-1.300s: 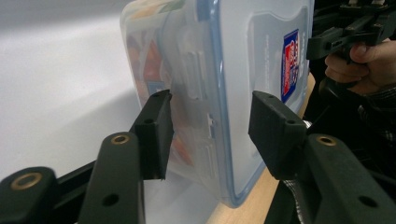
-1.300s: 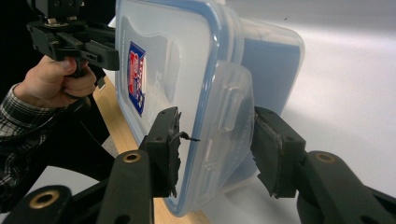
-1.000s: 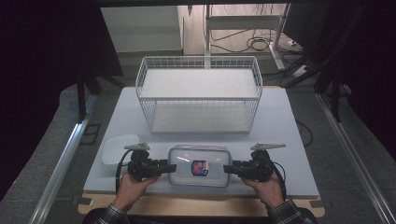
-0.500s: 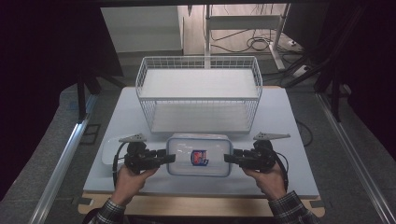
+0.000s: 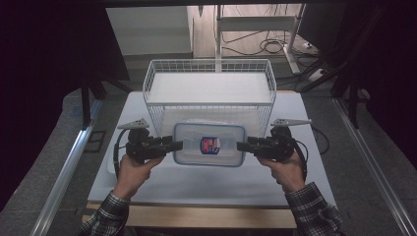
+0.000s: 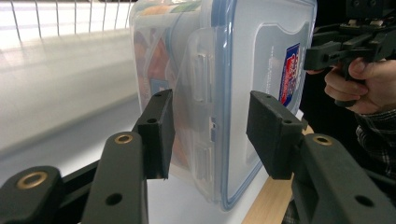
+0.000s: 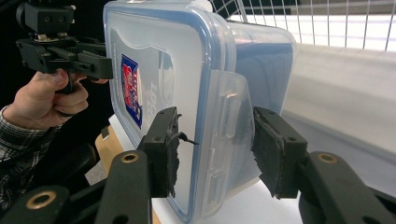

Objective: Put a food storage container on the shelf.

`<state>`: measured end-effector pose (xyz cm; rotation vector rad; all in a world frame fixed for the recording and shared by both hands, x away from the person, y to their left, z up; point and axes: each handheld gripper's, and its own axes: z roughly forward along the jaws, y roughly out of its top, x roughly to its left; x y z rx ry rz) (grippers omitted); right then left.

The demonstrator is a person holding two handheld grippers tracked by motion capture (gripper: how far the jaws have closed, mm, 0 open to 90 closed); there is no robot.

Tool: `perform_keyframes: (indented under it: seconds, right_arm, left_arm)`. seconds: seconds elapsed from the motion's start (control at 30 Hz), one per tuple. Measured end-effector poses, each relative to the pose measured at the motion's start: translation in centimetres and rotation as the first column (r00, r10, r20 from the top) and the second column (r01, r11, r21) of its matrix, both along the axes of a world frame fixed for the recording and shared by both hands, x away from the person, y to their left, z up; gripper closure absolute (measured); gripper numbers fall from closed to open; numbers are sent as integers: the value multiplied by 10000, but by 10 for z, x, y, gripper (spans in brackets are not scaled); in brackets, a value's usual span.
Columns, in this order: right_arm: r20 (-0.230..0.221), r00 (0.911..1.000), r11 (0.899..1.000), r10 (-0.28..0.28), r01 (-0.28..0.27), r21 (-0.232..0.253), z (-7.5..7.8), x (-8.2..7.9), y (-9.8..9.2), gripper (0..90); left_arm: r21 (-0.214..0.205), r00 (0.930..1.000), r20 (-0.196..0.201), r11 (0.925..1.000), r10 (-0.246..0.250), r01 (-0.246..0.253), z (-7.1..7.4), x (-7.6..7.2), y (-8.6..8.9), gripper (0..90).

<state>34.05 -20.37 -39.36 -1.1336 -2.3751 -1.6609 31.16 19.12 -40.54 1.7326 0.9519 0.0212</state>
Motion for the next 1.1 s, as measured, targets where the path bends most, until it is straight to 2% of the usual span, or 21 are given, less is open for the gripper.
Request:
perform_keyframes:
  seconds: [0.47,0.7,0.97,1.1]
  right_arm:
    - [549,9985,10000,-47,48,-13,44,23,9,530]
    - [864,9962,10000,-77,78,-5,69,37,12,530]
    - [1030,9944,9997,-219,210,97,86,51,13,527]
    - [1089,9935,9994,-320,303,174,94,63,13,526]
  left_arm:
    - [-306,9992,302,9992,265,-255,39,23,8,524]
    - [-418,9978,588,9987,306,-282,62,38,11,523]
    - [-503,9975,664,9985,241,-208,76,55,11,525]
    - [-516,9974,676,9985,242,-207,83,65,12,524]
